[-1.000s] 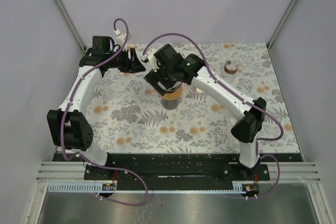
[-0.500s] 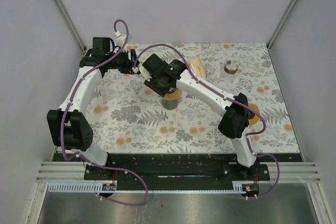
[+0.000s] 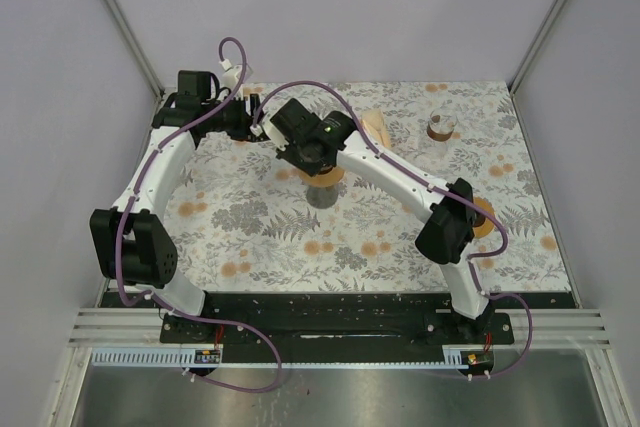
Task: Place the coffee filter in the dripper
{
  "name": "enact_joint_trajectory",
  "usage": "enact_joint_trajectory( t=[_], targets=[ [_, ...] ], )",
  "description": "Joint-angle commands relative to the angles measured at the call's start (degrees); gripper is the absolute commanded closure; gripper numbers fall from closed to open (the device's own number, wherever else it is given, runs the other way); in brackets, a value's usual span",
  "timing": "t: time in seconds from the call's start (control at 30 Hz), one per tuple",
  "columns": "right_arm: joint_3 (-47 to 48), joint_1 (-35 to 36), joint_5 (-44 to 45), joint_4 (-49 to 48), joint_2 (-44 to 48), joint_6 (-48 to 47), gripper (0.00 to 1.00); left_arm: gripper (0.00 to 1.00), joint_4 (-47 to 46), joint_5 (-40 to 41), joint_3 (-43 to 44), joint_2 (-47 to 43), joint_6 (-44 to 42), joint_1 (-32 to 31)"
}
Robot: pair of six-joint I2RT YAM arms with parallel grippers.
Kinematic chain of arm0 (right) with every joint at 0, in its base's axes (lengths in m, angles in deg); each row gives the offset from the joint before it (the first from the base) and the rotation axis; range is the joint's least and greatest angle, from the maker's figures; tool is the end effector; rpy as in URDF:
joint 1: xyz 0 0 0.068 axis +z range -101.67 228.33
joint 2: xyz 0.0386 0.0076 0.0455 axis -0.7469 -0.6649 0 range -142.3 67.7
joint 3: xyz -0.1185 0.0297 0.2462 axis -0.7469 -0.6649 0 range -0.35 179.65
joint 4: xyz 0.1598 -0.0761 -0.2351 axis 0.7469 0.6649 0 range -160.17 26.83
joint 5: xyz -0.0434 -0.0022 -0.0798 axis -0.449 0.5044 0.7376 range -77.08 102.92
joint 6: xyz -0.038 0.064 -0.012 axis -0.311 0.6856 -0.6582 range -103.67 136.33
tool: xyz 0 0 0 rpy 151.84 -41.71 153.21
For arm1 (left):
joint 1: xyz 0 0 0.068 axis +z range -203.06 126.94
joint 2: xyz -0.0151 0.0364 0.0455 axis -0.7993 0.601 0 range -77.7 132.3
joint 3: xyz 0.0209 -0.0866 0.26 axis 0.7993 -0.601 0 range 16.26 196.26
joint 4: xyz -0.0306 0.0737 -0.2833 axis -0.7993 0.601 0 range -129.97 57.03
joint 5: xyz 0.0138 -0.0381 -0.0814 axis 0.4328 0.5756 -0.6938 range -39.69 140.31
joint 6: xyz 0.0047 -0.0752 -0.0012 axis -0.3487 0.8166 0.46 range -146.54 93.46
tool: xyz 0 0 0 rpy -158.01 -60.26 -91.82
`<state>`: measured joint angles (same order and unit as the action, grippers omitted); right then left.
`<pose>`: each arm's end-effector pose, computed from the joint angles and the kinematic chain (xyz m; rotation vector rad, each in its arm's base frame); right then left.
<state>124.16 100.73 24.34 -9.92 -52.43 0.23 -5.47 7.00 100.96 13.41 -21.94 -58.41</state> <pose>0.3177 0.3919 0.3120 -1.3524 2.1233 0.0017 0.3951 -0.0808 0.3292 0.4103 2.1815 -0.9503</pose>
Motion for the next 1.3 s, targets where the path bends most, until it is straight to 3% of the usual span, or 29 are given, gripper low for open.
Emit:
enact_joint_trajectory(
  t=[0.0,0.07,0.13,0.27,0.73,0.83,0.97,1.13,1.27],
  targets=[
    [1.79,0.42,-2.37,-0.93,-2.47,-0.43,0.85,0.41,-1.89,-1.25,0.28,-2.43,0.06,-0.02],
    [1.62,0.42,-2.81,-0.48,-2.65,-0.34,0.78,0.41,-1.89,-1.08,0.11,-2.34,0.06,0.07],
    [1.18,0.42,-3.6,-0.57,-2.47,-0.08,0.62,0.41,-1.89,-1.07,0.2,-2.25,0.06,0.07],
    [1.44,0.42,-5.17,-0.04,-1.42,1.24,0.43,0.41,-1.89,-1.43,0.28,-2.17,0.41,0.07],
    [6.53,0.42,-15.55,0.48,7.28,2.65,0.01,0.41,-1.89,-1.43,0.2,-2.6,-0.12,0.07],
    [8.38,-0.19,-15.64,0.57,10.0,3.26,0.01,0.4,-1.89,-1.34,0.37,-2.6,-0.12,0.16],
    [9.7,-6.5,-15.9,0.13,13.95,7.56,0.0,0.39,-1.54,-1.25,0.99,-2.52,-0.21,0.33],
    [3.3,-24.15,-12.49,-3.73,18.97,17.74,0.01,0.35,-1.45,-0.99,0.81,-2.96,-0.82,0.77],
    [-4.26,-36.9,-3.0,-7.07,19.85,22.07,0.0,0.32,-1.28,-0.46,0.02,-3.74,-1.7,1.12]
  ],
)
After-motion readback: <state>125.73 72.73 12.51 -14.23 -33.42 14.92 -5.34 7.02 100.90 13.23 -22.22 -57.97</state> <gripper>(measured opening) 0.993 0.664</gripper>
